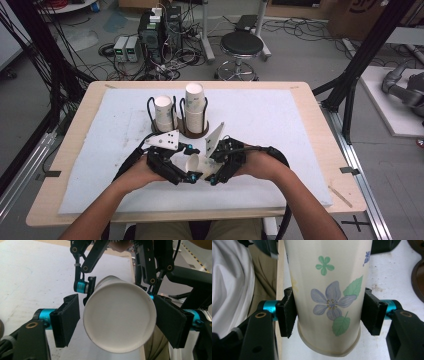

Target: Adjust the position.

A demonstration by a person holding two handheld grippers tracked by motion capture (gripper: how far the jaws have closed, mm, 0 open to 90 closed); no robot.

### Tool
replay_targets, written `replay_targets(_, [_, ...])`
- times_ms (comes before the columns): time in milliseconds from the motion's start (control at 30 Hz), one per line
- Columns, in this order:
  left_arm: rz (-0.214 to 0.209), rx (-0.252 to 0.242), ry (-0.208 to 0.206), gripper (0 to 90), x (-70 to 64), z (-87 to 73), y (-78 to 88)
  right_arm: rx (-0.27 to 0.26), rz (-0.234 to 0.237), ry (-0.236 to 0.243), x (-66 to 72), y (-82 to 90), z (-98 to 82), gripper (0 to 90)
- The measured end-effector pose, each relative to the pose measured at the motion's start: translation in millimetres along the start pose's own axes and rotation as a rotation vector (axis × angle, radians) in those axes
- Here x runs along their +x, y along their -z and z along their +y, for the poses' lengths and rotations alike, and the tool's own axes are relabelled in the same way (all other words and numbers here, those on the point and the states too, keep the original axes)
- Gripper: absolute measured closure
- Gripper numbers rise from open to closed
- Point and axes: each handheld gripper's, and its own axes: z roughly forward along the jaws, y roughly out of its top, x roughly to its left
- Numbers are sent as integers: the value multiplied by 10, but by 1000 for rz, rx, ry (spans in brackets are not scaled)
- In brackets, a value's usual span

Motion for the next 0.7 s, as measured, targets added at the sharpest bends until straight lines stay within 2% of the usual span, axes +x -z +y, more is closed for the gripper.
replay_targets(200, [-12,19,-8,291,-4,-2,-31,61,16,4,-1,-31,47,376])
replay_targets(300, [-18,24,-18,344,-4,-4,-28,66,22,1,5,-39,52,374])
replay_targets(500, [-19,48,-39,367,-1,-13,-37,80,32,0,5,-46,50,374])
replay_targets(600, [-12,41,-41,368,1,-10,-30,75,29,-3,4,-46,42,344])
replay_targets(667, [-7,32,-32,369,5,-10,-22,29,-8,-19,-6,-22,9,225])
replay_targets(700, [3,27,-33,369,10,-10,-7,2,-17,-34,-11,-4,-10,219])
